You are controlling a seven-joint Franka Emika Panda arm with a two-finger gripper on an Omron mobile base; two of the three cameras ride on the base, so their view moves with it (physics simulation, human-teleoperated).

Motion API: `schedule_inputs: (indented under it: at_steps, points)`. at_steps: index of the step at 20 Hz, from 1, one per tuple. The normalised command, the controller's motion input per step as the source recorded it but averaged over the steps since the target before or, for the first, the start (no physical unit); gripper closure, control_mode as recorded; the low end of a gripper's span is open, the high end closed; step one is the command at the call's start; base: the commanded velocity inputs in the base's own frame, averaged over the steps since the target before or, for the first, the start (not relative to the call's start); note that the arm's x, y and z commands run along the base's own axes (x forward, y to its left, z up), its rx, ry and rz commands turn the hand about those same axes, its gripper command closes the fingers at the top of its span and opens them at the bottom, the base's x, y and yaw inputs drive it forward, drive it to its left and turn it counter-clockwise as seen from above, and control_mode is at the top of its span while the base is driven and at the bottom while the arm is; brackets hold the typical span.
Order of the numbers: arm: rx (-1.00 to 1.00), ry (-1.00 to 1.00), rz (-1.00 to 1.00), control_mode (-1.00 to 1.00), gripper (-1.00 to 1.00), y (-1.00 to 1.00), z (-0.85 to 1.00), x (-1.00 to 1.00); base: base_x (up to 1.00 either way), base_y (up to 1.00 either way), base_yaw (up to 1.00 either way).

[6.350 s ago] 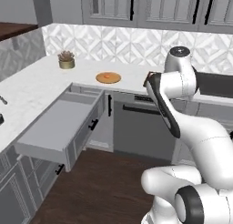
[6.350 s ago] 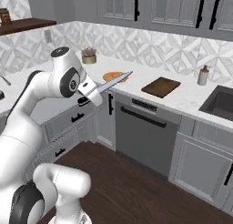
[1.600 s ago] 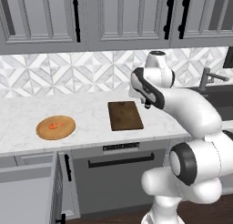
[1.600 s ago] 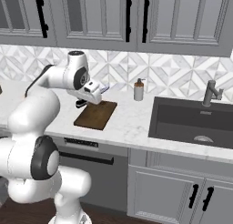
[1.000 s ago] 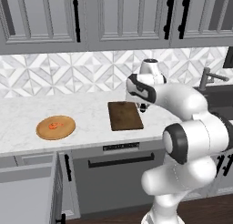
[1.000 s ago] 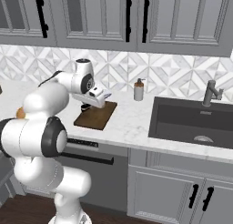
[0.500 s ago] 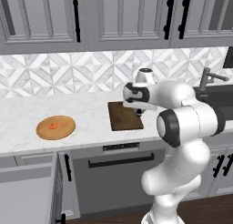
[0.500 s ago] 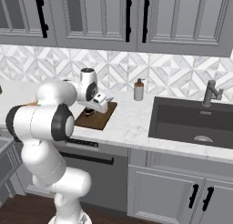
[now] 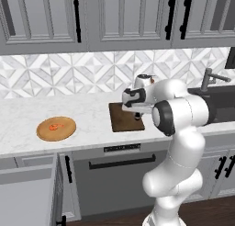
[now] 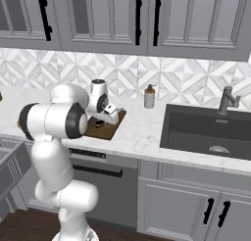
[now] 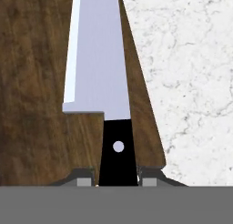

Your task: Pick up the knife from the drawer and place it on the cutting board. Then place the meat from the plate to the cutting board.

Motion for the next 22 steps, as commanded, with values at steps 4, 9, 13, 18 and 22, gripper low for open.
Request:
schedule_inputs:
  at_steps: [4,9,13,18,22]
  points:
    - [0.00,0.00,0.01,-1.00,1.00,0.13,-0.30,0.20,0.00,0.00,0.00]
    - [-0.03,0.00,0.01,-1.00,-1.00,0.19,-0.18,0.24,0.00,0.00,0.00]
    - [-0.08,-0.04,0.00,-1.00,-1.00,0.00,0.00,0.10,0.00,0.00,0.00]
    - [-0.05,-0.07,0.01,-1.00,-1.00,0.00,0.12,0.00,0.00,0.00,0.00]
    - [0.00,-0.14,0.16,-1.00,-1.00,0.25,0.36,-0.27,0.00,0.00,0.00]
